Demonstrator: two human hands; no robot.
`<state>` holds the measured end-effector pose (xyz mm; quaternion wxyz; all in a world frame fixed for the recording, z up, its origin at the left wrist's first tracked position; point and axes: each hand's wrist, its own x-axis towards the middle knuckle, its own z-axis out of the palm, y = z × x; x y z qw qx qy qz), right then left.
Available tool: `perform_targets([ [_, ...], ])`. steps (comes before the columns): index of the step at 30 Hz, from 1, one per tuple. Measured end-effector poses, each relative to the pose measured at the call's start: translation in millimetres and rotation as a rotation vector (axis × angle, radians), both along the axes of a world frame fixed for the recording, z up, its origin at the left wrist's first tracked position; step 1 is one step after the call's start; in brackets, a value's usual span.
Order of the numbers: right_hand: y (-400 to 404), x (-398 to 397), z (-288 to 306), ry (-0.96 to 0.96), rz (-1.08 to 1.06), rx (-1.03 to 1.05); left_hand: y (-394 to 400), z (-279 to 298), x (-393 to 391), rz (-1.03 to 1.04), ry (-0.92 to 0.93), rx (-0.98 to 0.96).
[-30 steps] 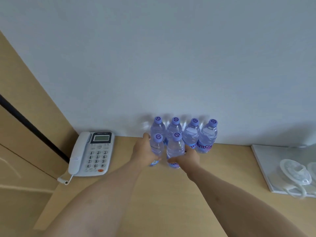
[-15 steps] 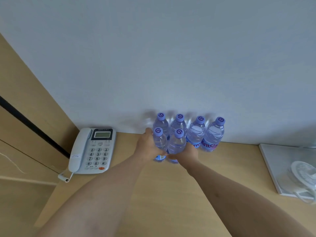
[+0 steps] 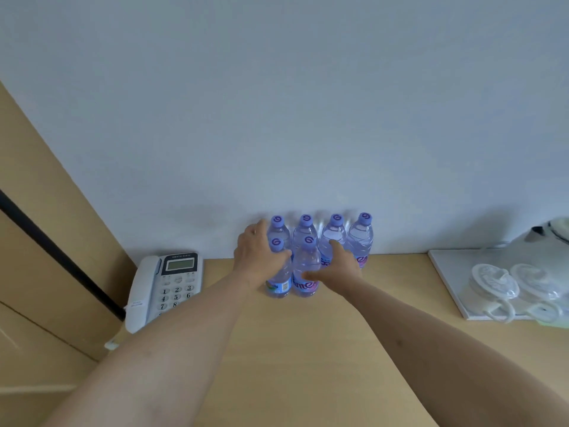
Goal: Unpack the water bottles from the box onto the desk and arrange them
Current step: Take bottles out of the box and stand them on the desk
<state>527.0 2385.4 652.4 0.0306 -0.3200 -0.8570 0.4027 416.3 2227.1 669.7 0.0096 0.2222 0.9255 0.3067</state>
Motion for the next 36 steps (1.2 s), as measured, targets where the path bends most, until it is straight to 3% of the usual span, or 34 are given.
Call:
perform_targets([
  [9, -2, 101, 62, 0.012, -0.166, 0.262, 36, 58, 65, -0.264, 0.190, -0.008],
  [13, 2, 165, 73, -0.017, -0.307, 0.323, 68, 69, 119, -0.422, 0.221, 0.040],
  [21, 22, 298, 86, -0.047, -0.551, 0.396, 135, 81, 240, -0.717, 0.296, -0.052],
  [29, 61, 448, 67, -0.156, -0.774, 0.303, 209, 74, 387, -0.966, 0.361, -0.137],
  [36, 89, 580, 20, -0.211, -0.945, 0.135, 268, 38, 531, -1.094, 0.227, -0.216],
])
